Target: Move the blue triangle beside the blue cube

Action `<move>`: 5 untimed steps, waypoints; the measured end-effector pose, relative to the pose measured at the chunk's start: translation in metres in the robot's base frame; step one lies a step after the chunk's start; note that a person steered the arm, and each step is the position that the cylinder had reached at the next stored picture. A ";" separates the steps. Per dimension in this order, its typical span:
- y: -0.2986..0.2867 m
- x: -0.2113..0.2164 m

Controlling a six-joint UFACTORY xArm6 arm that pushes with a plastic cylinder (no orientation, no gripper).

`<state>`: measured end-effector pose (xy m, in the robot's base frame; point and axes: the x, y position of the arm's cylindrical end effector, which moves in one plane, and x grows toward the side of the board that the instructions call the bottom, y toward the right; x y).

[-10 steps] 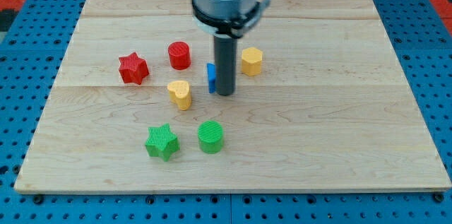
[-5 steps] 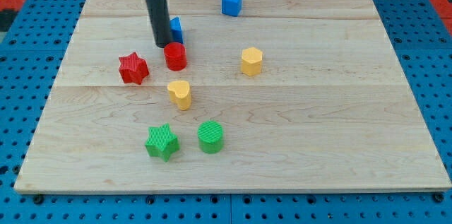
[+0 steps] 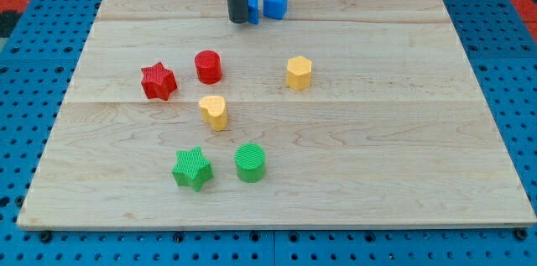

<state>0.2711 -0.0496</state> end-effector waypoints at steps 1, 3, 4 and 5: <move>0.001 0.000; 0.011 -0.002; 0.011 -0.002; 0.011 0.005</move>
